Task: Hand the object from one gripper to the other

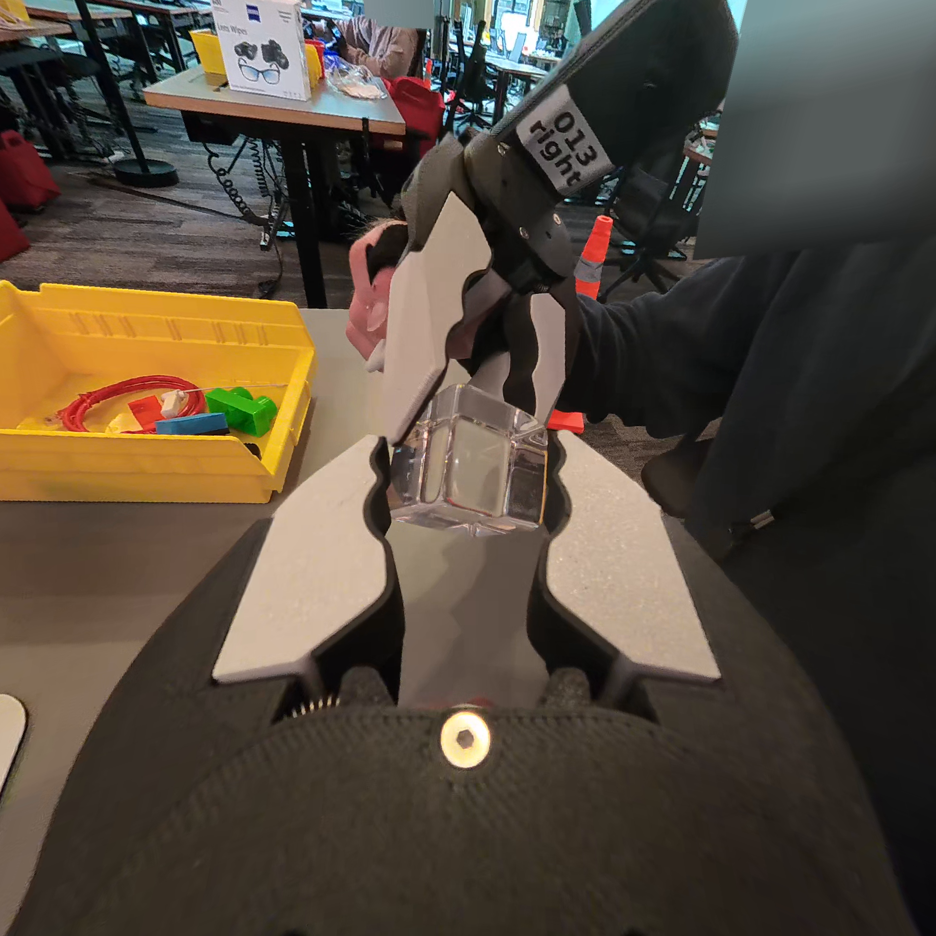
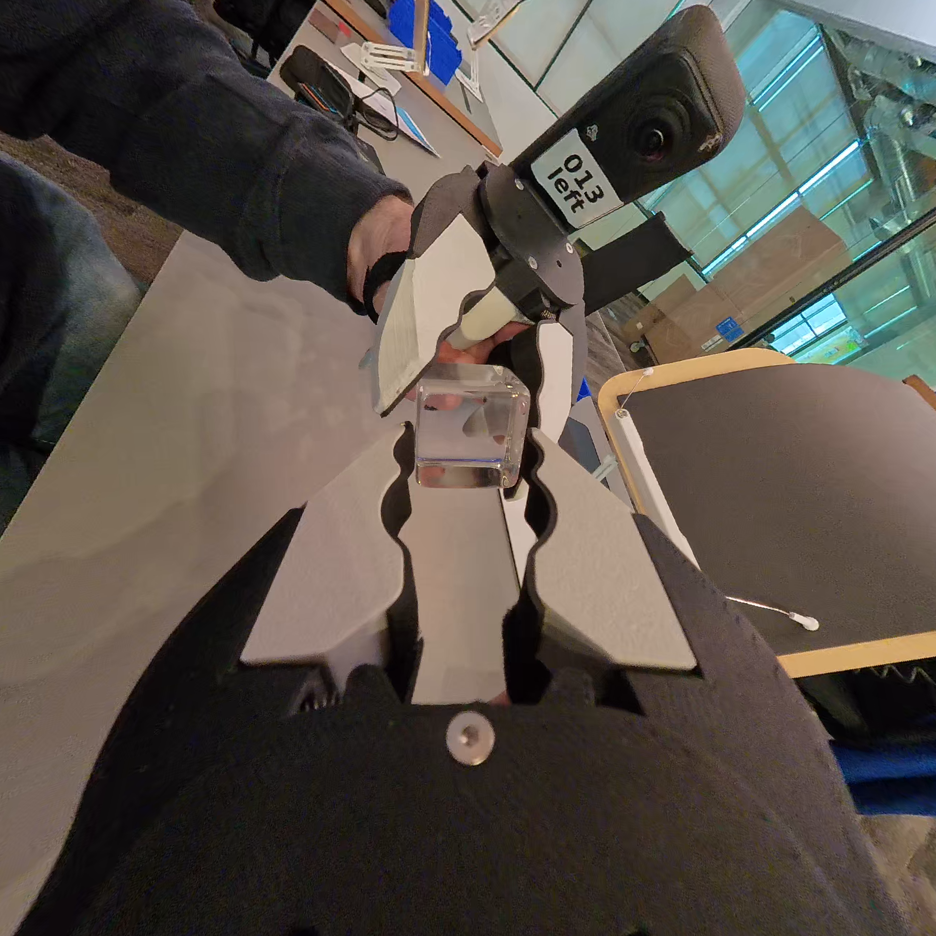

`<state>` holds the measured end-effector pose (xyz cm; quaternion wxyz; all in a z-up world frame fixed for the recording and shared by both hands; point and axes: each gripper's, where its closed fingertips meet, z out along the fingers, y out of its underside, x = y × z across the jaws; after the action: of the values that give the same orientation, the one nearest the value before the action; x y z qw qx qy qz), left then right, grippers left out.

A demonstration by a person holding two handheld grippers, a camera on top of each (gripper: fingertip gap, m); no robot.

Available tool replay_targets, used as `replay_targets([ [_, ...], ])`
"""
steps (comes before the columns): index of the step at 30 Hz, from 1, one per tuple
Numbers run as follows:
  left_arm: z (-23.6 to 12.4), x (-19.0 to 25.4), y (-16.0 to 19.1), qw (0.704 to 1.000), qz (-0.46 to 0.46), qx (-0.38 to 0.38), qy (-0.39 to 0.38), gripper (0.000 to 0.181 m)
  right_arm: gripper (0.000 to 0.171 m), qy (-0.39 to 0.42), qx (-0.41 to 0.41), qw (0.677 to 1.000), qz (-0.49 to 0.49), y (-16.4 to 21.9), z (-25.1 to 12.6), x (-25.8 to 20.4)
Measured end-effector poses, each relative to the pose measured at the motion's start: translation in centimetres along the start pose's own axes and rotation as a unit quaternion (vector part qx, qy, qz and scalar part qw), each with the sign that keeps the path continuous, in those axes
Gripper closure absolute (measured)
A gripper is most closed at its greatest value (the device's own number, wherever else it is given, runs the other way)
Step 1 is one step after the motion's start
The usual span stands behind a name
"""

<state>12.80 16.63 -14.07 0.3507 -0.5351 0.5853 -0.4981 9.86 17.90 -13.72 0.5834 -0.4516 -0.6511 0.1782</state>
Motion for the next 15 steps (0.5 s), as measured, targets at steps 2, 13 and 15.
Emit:
replay_targets([
  [2, 0.1, -0.1, 0.1, 1.000, 0.002, -0.002, -0.006, 0.123, 0.132, 0.003, -0.006, 1.000, -0.003, 0.2, 0.0, 0.0],
  [13, -1.6, -1.5, -2.0, 0.983, -0.122, 0.136, 0.011, 0.111, 0.132, 0.137, -0.010, 0.989, -0.044, 0.1, -0.7, 2.6],
  [15, -2.4, -2.2, -2.0, 0.963, -0.183, 0.195, 0.028, 0.105, 0.132, 0.195, -0.018, 0.979, -0.059, 0.4, -1.2, 3.6],
])
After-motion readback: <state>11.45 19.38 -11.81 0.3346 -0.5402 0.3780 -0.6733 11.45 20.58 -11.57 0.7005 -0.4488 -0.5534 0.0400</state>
